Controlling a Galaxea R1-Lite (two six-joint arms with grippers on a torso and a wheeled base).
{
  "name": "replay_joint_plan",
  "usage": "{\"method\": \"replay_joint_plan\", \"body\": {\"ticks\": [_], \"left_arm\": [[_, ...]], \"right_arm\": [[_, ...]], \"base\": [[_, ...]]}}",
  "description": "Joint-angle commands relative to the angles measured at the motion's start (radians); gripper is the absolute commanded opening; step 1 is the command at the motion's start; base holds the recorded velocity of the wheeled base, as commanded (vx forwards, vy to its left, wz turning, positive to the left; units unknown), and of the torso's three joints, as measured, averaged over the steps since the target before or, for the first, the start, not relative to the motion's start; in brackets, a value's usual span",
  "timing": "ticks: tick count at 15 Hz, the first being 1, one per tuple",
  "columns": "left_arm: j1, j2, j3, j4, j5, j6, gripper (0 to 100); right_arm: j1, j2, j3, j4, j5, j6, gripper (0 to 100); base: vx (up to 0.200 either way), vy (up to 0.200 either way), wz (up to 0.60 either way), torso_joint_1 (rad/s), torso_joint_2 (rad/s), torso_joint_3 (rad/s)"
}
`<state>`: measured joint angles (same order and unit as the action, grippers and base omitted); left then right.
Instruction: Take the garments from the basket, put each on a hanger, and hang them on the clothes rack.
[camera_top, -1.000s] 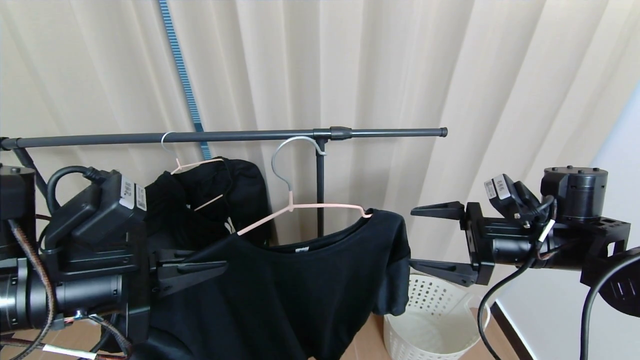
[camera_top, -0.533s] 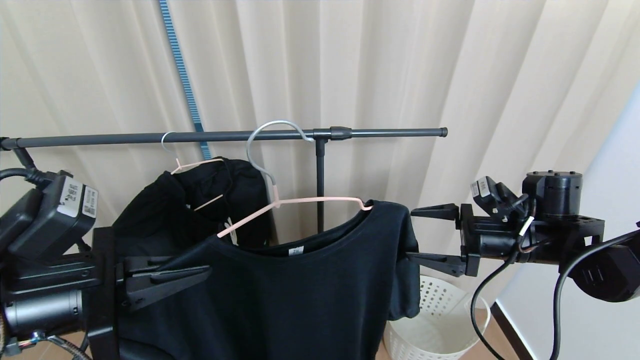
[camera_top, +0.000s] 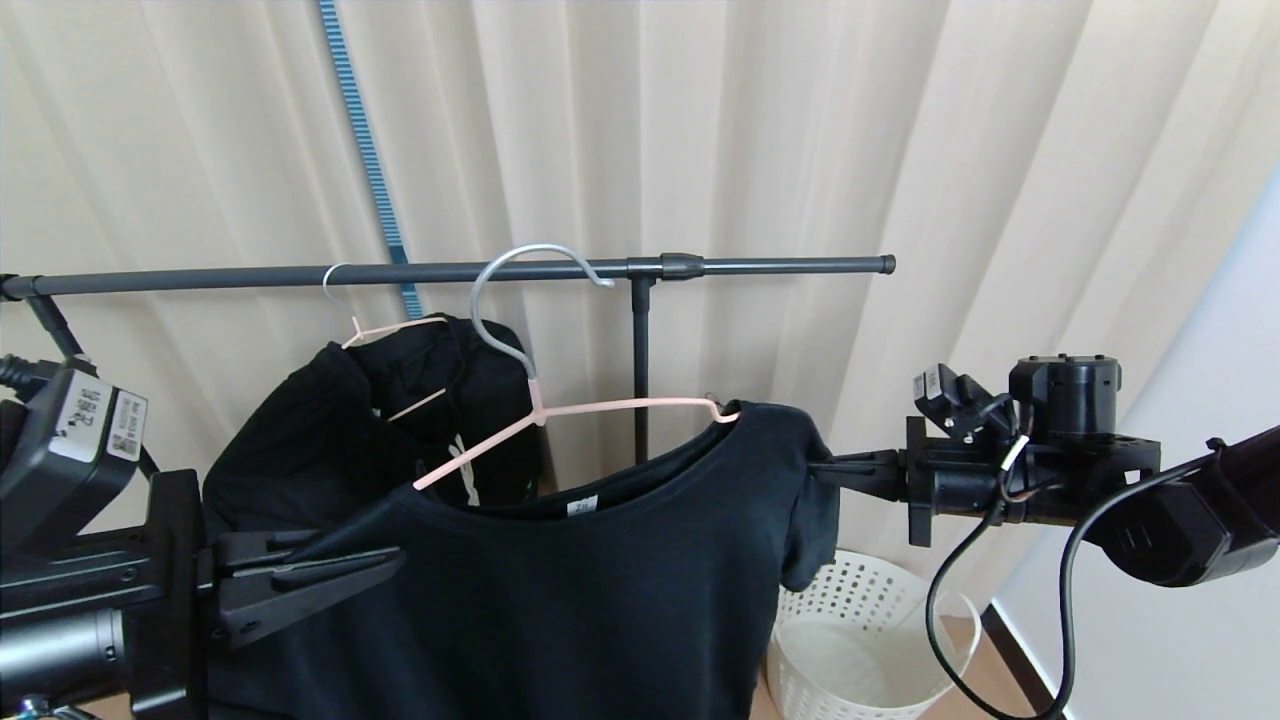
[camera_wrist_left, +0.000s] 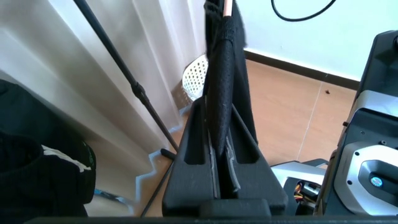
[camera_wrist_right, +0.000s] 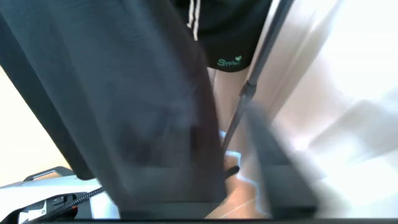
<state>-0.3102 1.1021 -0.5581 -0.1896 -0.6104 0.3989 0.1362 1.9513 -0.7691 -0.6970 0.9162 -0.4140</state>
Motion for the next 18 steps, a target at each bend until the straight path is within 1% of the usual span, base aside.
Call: {"method": "replay_joint_plan", "body": {"ticks": [1,5,8,11,12,15,17,18], "left_arm": [[0.013,-0.004,0.003,-0.001,0.000,0.000,0],[0.039,-0.016,0.024,-0.001,-0.002,0.000,0],[0.056,-0.016,0.026,-0.001,-0.002,0.000,0],[0.056,-0.013,0.030,-0.001,-0.002,0.000,0],[0.056,-0.013,0.030,-0.001,-0.002,0.000,0],[0.057,-0.013,0.030,-0.001,-0.002,0.000,0],[0.057,-0.011,0.030,-0.001,-0.002,-0.008,0],[0.057,-0.011,0.030,-0.001,-0.002,-0.008,0]], "right_arm": [[-0.021,0.003,-0.012,-0.001,0.000,0.001,0],[-0.073,0.005,-0.042,0.002,0.000,0.004,0],[-0.075,0.001,-0.042,0.005,0.000,0.006,0],[-0.067,-0.015,-0.019,0.008,-0.002,0.009,0],[-0.067,-0.025,-0.004,-0.001,-0.002,0.006,100],[-0.066,-0.057,0.010,0.005,0.000,0.004,100],[-0.064,-0.063,0.022,0.001,0.006,-0.015,100],[-0.047,-0.084,0.025,0.002,0.009,-0.015,100]], "base": [[0.000,0.000,0.00,0.000,0.00,0.000],[0.000,0.000,0.00,0.000,0.00,0.000],[0.000,0.000,0.00,0.000,0.00,0.000],[0.000,0.000,0.00,0.000,0.00,0.000],[0.000,0.000,0.00,0.000,0.00,0.000],[0.000,0.000,0.00,0.000,0.00,0.000],[0.000,0.000,0.00,0.000,0.00,0.000],[0.000,0.000,0.00,0.000,0.00,0.000]]}}
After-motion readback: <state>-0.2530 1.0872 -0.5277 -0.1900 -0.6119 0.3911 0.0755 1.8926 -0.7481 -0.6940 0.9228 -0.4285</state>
